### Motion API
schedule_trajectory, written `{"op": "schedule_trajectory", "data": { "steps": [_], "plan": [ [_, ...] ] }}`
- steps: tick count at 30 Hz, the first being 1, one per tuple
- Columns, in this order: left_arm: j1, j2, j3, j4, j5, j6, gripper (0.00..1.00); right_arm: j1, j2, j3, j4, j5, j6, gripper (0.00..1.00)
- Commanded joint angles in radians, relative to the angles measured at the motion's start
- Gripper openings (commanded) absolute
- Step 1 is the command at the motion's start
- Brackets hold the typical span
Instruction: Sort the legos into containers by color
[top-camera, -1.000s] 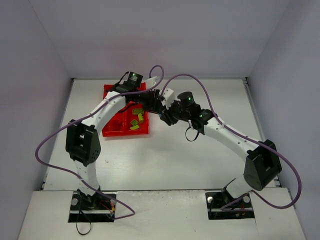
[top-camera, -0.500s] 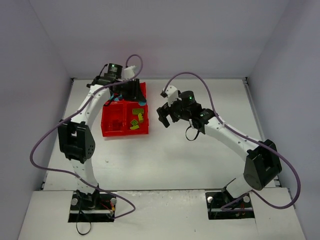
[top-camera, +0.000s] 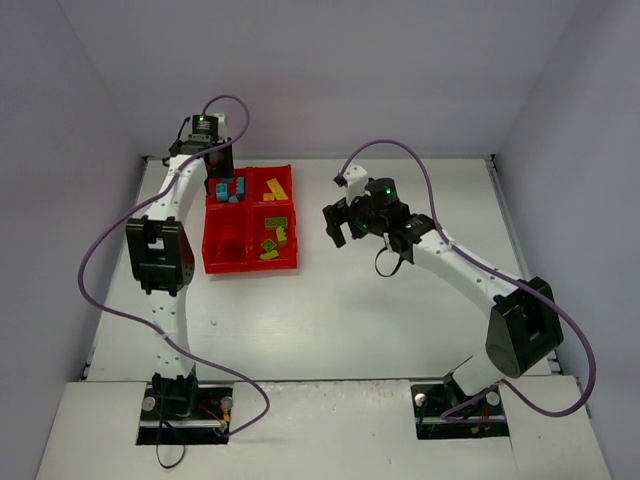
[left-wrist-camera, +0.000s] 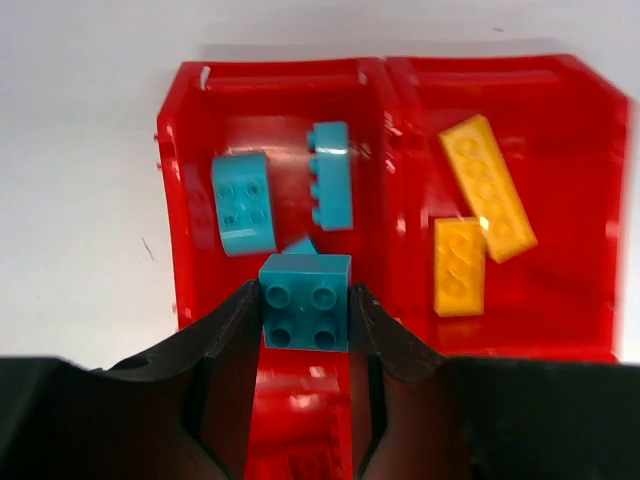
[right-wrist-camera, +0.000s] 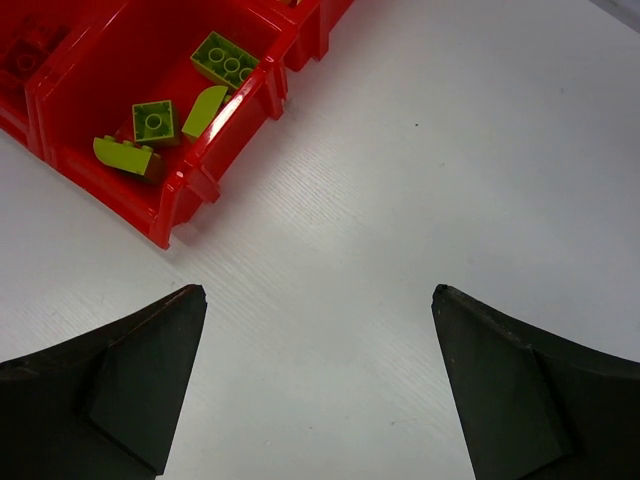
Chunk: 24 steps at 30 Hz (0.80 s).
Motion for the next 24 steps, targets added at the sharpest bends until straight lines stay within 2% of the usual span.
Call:
{"op": "schedule_trajectory", "data": {
  "steps": [1, 4, 8, 13, 16, 20, 24],
  "plan": [
    [0.005, 0.026, 0.106, 0.064, -0.084, 0.027, 0.14, -0.012, -0.003, 0.01, 0.067, 0.009, 0.025, 0.93],
    [0.007, 0.083, 0.158, 0.086, -0.133, 0.027, 0.18, -0.018, -0.007, 0.007, 0.067, 0.006, 0.032, 0.93],
    [0.009, 0.141, 0.222, 0.094, -0.135, 0.026, 0.35, -0.028, -0.015, 0.0, 0.065, 0.003, 0.037, 0.94],
    [0.009, 0.132, 0.235, 0.103, -0.134, 0.029, 0.55, -0.051, -0.032, -0.017, 0.062, 0.001, 0.055, 0.94],
    [0.009, 0.1, 0.21, 0.109, -0.127, 0.024, 0.64, -0.069, -0.038, -0.02, 0.062, -0.008, 0.067, 0.95],
    [0.005, 0.001, 0.163, 0.1, -0.103, 0.001, 0.69, -0.089, -0.047, -0.014, 0.062, 0.003, 0.078, 0.97],
    [0.005, -0.142, 0.02, 0.098, -0.112, -0.014, 0.73, -0.118, -0.066, 0.006, 0.056, 0.037, 0.089, 0.99]
  ]
}}
